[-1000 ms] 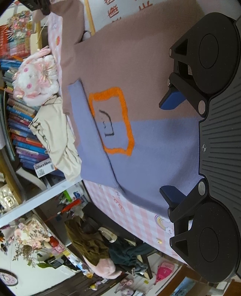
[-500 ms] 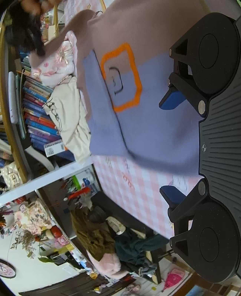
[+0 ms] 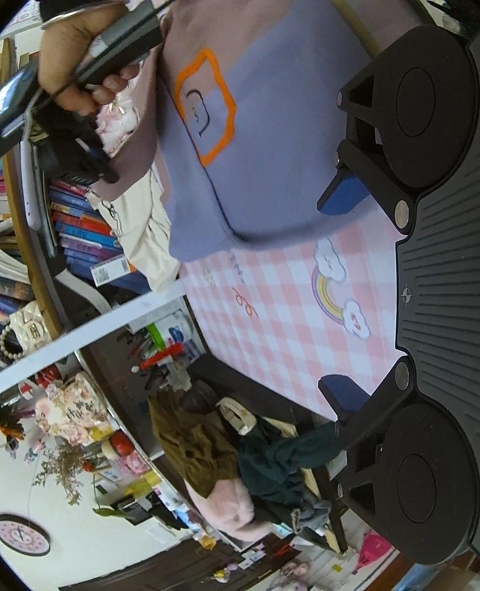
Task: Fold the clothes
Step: 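Lay the pink sleeve across the sweater body and open the right gripper, then grasp the lavender hem with the left gripper while the right gripper grasps the pink hem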
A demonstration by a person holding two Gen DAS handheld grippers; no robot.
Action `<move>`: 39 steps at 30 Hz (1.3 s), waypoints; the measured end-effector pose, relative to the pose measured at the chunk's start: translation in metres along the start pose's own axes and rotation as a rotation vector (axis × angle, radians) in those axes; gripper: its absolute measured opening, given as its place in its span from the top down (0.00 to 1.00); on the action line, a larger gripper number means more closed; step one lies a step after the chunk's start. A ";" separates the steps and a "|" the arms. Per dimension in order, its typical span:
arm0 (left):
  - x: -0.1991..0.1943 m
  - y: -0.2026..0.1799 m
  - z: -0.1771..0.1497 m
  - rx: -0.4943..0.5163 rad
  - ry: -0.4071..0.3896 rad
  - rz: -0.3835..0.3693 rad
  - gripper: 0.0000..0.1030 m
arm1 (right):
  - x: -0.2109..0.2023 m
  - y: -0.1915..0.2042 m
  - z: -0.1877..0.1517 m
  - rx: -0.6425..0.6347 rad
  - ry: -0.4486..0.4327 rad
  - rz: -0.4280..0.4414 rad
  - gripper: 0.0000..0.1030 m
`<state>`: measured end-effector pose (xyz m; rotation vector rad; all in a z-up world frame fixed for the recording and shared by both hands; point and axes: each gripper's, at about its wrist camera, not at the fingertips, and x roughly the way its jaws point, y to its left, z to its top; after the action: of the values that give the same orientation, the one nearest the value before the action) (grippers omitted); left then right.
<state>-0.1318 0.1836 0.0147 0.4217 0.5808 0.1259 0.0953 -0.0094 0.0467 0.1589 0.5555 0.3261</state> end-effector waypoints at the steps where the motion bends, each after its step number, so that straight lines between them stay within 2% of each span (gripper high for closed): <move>1: 0.000 0.004 -0.002 -0.003 -0.001 0.001 0.07 | 0.004 0.002 -0.003 0.003 0.015 -0.002 0.87; 3: 0.000 0.010 -0.005 -0.012 -0.003 0.004 0.07 | 0.009 0.007 -0.009 0.002 0.045 -0.004 0.83; 4: 0.000 0.013 -0.006 -0.017 -0.003 0.002 0.07 | 0.009 0.009 -0.011 -0.002 0.053 0.000 0.77; 6: 0.002 0.017 -0.008 -0.026 -0.003 -0.002 0.07 | 0.006 0.014 -0.017 -0.013 0.049 0.018 0.70; 9: 0.006 0.022 -0.010 -0.039 -0.004 -0.011 0.07 | -0.001 0.019 -0.025 -0.030 0.061 0.037 0.65; 17: 0.020 0.022 -0.007 -0.090 -0.014 -0.070 0.07 | -0.034 0.015 -0.056 -0.035 0.131 0.021 0.60; 22: 0.036 0.013 -0.002 -0.094 0.008 -0.128 0.07 | -0.067 -0.008 -0.083 -0.038 0.176 -0.034 0.58; 28: 0.055 0.010 0.002 -0.121 0.081 -0.238 0.07 | -0.125 -0.045 -0.113 -0.063 0.190 -0.183 0.53; 31: 0.060 0.014 0.000 -0.177 0.128 -0.306 0.07 | -0.153 -0.066 -0.132 -0.024 0.227 -0.258 0.53; 33: 0.061 0.014 0.000 -0.199 0.149 -0.324 0.07 | -0.167 -0.077 -0.145 0.014 0.253 -0.294 0.53; 39: 0.057 0.011 -0.001 -0.237 0.186 -0.376 0.08 | -0.191 -0.092 -0.168 0.123 0.296 -0.343 0.53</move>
<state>-0.0848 0.2066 -0.0102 0.0655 0.8083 -0.1273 -0.1241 -0.1515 -0.0219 0.1320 0.8827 -0.0208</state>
